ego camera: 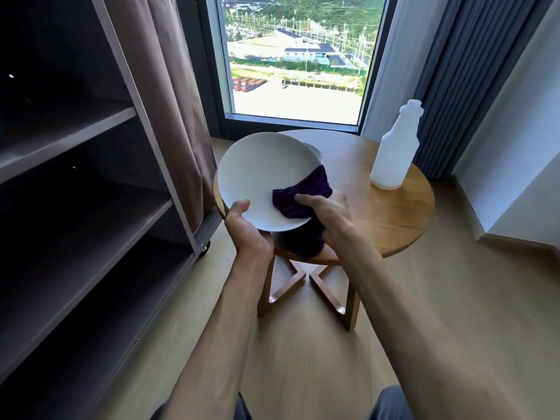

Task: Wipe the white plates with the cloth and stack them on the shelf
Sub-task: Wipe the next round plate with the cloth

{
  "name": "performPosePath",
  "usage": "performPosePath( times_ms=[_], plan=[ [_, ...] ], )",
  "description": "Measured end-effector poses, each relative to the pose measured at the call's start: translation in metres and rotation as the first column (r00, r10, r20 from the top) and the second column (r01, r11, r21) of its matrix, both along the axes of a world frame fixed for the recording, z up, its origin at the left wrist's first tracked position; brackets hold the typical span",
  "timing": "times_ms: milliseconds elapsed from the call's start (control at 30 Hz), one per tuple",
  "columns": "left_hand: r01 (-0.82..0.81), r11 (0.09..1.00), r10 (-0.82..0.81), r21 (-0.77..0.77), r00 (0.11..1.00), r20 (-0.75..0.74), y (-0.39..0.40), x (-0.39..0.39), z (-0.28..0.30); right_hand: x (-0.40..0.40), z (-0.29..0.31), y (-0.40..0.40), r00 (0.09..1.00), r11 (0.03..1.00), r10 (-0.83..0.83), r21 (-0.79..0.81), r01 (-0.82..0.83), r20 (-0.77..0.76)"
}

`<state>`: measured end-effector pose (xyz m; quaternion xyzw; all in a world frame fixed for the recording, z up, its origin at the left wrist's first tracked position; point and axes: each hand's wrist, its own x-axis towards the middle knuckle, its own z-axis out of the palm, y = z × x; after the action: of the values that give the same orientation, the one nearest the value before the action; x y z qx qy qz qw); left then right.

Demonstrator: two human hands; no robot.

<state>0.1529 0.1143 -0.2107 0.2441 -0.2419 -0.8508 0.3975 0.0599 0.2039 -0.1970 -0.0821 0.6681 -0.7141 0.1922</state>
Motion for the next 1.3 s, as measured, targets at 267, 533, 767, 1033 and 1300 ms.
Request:
performPosePath(
  times_ms=[267, 533, 767, 1033, 1300],
  plan=[
    [0.166, 0.927, -0.125, -0.335, 0.982, 0.139, -0.040, 0.006, 0.019, -0.013, 0.001, 0.006, 0.991, 0.991, -0.129, -0.053, 0.127, -0.047],
    [-0.060, 0.822, 0.275, -0.566, 0.912, 0.304, 0.019, -0.008, 0.002, 0.019, -0.009, -0.033, 0.918, 0.917, -0.190, -0.270, 0.292, 0.347],
    [0.509, 0.480, 0.087, -0.715, 0.783, 0.616, -0.060, 0.047, 0.056, -0.009, 0.010, -0.008, 0.987, 0.935, -0.111, -0.324, 0.142, 0.113],
    [0.044, 0.819, 0.239, -0.572, 0.880, 0.410, 0.024, 0.022, 0.030, 0.021, 0.013, -0.031, 0.882, 0.873, -0.155, -0.357, 0.334, 0.446],
    [0.523, 0.422, 0.156, -0.741, 0.763, 0.628, -0.042, 0.049, 0.101, 0.020, 0.002, 0.001, 0.955, 0.894, 0.150, -0.448, -0.020, 0.257]
  ],
)
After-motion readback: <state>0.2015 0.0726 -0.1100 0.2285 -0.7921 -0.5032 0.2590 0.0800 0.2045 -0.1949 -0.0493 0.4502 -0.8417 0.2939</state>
